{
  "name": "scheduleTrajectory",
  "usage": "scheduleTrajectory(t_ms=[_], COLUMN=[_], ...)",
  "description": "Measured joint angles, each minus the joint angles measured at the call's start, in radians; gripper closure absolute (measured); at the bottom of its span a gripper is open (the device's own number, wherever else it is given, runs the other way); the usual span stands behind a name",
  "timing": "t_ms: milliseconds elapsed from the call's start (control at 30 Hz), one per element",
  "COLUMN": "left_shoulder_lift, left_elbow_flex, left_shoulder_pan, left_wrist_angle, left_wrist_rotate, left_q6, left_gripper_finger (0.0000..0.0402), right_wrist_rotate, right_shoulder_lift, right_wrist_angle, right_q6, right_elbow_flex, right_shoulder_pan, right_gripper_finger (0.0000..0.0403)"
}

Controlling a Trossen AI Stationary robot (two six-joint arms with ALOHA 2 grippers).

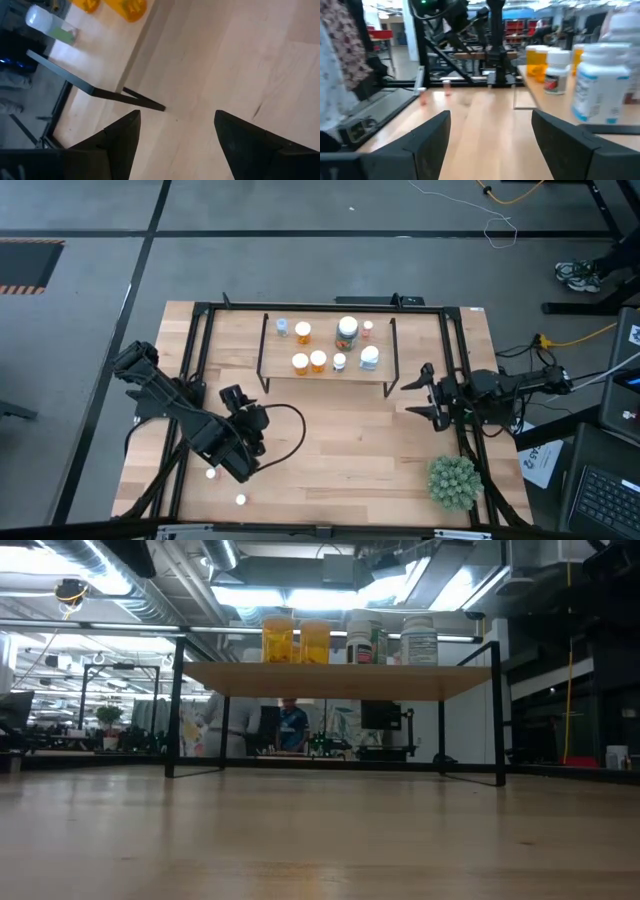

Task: Pick and place medicine bottles onto shelf by color
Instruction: Put the bottom pink pill bottle on the shelf

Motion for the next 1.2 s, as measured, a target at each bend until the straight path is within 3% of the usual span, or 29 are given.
scheduleTrajectory(t_ms=[167,500,967,1200], left_shoulder_lift=[0.0,0.0,0.0,0.0], left_elbow_flex=[0.0,0.0,0.0,0.0], left_shoulder_pan=[0.002,0.002,0.012,0.016], left_wrist_angle=[0.008,0.052,0.337,0.355], left_wrist_rotate=[0.025,0.056,0.085,0.085], left_q6=[0.0,-0.002,0.0,-0.001], left_gripper_finger=[0.0151,0.0151,0.0151,0.0151], right_wrist_rotate=[-0.168,-0.117,-0.116,-0.116], right_shoulder_lift=[0.0,0.0,0.0,0.0], right_wrist_angle=[-0.019,-0.021,-0.021,-0.021], right_q6=[0.026,0.025,0.023,0.023], right_elbow_flex=[0.0,0.0,0.0,0.0], right_shoulder_pan=[-0.025,-0.025,-0.025,-0.025], right_gripper_finger=[0.0121,0.0121,0.0121,0.0121])
